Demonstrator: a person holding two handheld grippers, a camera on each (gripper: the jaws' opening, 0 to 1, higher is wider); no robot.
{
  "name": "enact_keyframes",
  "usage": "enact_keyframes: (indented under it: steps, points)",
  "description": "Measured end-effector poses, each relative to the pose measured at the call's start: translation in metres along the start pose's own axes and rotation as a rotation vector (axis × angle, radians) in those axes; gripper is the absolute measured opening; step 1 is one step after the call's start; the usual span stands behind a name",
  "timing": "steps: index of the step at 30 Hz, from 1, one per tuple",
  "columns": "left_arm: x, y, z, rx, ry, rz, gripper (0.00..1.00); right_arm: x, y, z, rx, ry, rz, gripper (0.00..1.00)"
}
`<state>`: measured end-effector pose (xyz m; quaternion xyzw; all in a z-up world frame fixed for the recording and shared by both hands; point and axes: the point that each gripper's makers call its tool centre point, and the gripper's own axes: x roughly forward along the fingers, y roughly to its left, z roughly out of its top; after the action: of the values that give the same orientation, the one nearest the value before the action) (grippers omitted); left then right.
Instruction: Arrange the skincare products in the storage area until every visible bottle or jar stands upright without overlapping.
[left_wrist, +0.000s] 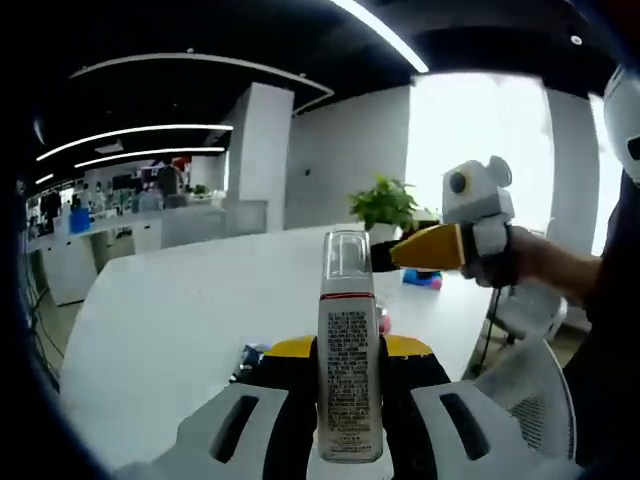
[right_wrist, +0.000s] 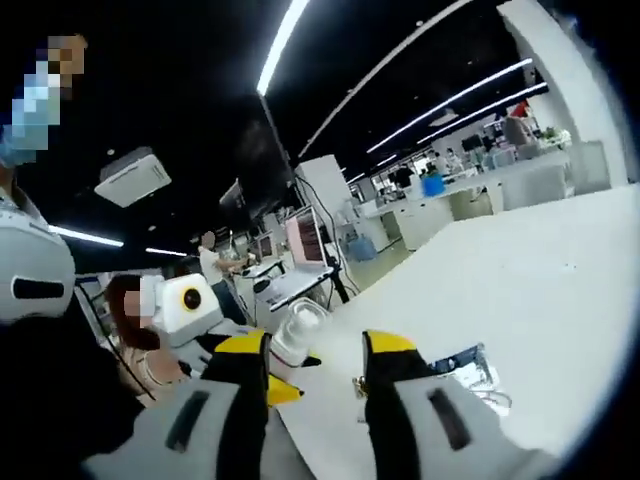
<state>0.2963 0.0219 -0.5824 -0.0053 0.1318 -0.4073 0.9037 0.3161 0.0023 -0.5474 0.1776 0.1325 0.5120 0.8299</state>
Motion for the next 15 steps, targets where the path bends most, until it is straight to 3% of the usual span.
enact_keyframes:
  steps: [2, 6, 9, 15]
  points:
    - [0.001, -0.006, -0.002, -0.012, -0.001, -0.013, 0.19, -0.001, 0.005, -0.003, 0.046, -0.021, 0.015, 0.38]
    - [0.003, -0.021, -0.006, -0.041, -0.005, -0.052, 0.19, -0.005, 0.007, -0.002, 0.132, -0.095, -0.004, 0.28]
    - [0.003, -0.028, -0.007, -0.074, -0.012, -0.080, 0.19, -0.008, 0.010, 0.000, 0.215, -0.146, 0.025, 0.25]
    - [0.003, -0.037, -0.012, -0.116, -0.005, -0.121, 0.19, -0.013, 0.013, -0.006, 0.254, -0.153, 0.033, 0.23]
